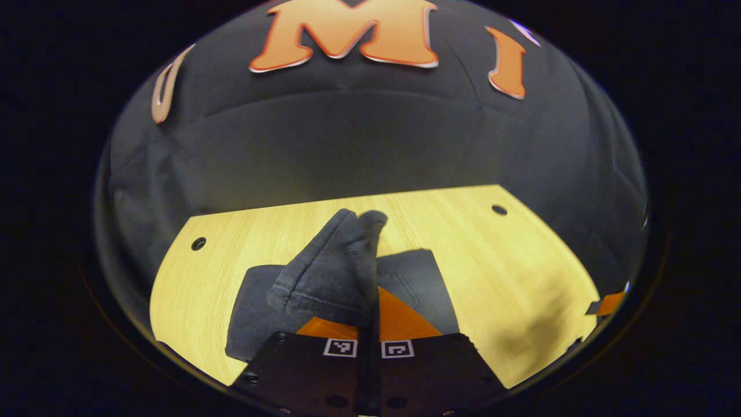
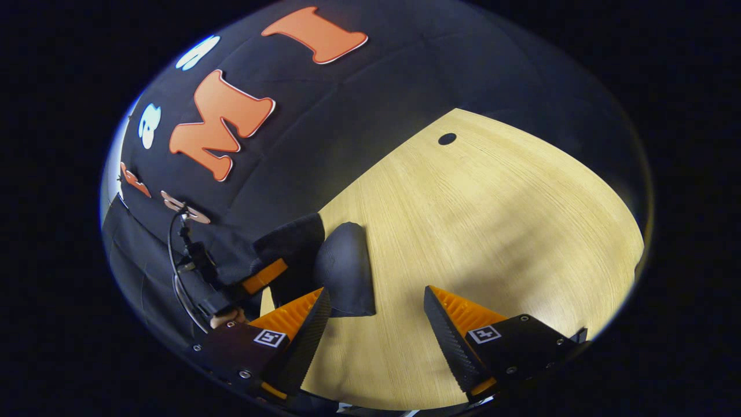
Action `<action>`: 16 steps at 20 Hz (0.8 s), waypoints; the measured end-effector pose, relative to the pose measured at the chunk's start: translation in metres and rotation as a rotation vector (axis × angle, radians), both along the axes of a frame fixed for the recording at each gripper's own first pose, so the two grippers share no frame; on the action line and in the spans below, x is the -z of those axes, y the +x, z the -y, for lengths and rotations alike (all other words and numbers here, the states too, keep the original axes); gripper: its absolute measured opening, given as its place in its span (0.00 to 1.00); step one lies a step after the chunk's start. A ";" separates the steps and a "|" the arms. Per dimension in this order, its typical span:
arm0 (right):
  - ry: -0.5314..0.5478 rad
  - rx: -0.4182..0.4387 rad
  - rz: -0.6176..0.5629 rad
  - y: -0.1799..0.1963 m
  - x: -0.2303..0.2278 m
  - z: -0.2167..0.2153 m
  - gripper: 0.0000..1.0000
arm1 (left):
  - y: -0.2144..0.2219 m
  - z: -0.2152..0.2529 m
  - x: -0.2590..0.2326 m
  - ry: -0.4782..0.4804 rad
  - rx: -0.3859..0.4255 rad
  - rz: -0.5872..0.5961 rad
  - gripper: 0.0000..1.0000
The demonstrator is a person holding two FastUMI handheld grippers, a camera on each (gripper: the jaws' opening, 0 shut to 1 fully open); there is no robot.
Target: Grasp the waist and the cuffs of the jeans and fold them to make the two legs overlap; first hold the waist and fold one-third of the jeans toward the cuffs, then hold the cuffs and fold the remaining one-third in the same direction to finish folding.
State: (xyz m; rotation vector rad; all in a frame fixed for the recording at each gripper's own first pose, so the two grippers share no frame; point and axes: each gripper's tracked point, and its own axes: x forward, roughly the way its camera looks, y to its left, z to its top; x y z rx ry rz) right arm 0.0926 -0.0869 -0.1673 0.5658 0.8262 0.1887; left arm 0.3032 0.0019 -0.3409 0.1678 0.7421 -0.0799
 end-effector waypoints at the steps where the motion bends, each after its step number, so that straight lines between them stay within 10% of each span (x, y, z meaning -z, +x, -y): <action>1: -0.002 0.004 -0.002 0.000 0.000 0.004 0.98 | -0.004 0.004 0.009 0.026 0.006 -0.018 0.01; 4: -0.017 0.005 -0.004 -0.001 0.002 0.011 0.98 | -0.013 0.028 0.029 -0.029 0.034 -0.073 0.03; 8: -0.077 -0.018 -0.004 -0.001 0.005 0.013 0.98 | -0.023 0.045 0.020 -0.034 0.083 -0.069 0.98; 16: -0.279 -0.173 0.146 0.017 -0.041 -0.019 0.98 | -0.041 0.016 -0.114 -0.094 0.030 0.183 1.00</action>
